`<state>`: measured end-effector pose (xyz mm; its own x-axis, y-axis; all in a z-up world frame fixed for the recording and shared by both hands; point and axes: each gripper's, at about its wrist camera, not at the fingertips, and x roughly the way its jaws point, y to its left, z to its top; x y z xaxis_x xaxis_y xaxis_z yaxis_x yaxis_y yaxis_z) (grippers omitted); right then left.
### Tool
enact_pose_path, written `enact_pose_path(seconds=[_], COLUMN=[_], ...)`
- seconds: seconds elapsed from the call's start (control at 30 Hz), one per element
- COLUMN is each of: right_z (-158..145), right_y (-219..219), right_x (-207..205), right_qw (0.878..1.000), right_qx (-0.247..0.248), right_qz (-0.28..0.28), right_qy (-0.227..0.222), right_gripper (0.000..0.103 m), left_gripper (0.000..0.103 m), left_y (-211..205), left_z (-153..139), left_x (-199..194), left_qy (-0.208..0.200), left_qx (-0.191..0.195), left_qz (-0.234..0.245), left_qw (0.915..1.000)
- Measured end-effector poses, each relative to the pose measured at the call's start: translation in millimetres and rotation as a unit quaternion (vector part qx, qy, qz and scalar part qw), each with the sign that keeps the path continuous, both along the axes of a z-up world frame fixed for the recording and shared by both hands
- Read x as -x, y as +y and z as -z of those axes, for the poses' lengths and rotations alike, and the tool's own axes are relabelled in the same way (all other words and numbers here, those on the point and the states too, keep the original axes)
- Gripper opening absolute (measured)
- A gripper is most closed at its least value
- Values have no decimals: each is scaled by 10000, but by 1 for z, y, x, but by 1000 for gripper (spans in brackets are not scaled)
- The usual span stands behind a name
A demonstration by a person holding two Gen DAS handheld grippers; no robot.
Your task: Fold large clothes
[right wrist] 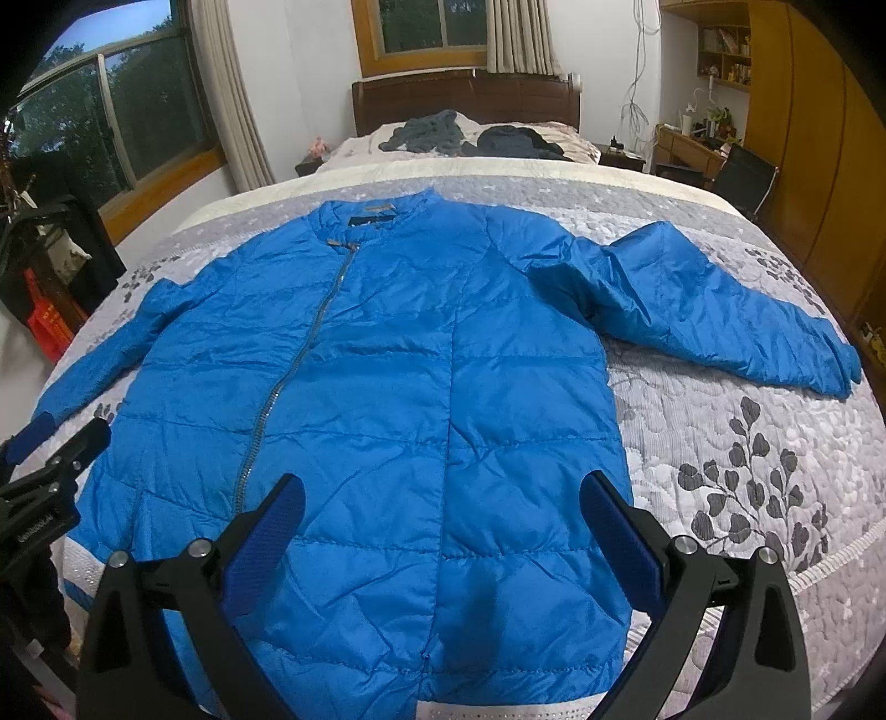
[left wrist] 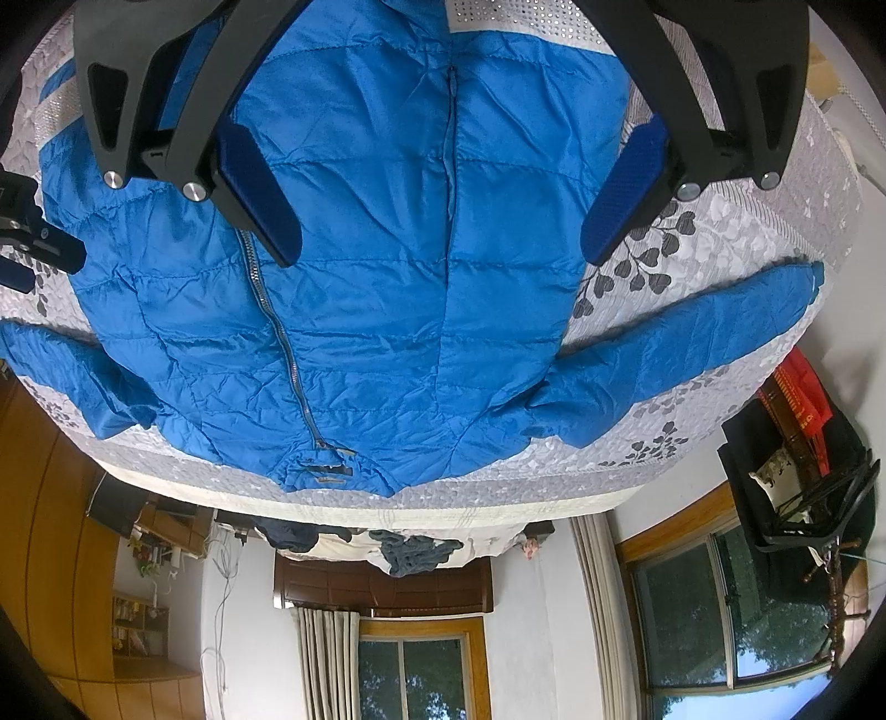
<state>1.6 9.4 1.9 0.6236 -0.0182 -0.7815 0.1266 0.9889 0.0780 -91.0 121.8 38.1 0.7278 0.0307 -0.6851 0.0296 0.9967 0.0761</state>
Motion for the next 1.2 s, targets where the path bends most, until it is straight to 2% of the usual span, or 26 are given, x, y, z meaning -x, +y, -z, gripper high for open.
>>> enact_pose_path(seconds=[1.03, 1.2], right_z=[5, 10], right_y=[-3, -9], right_x=[-5, -8], right_qw=[10000, 9994], right_qx=[-82, -314], right_qz=[-44, -90], right_qy=[32, 83], right_gripper=[99, 99], left_gripper=[100, 100], left_y=[-4, -8], left_z=[-1, 5], left_x=[-1, -6], left_qy=[23, 112], left_qx=[-7, -29], left_qz=[8, 14], left_qw=[10000, 9999])
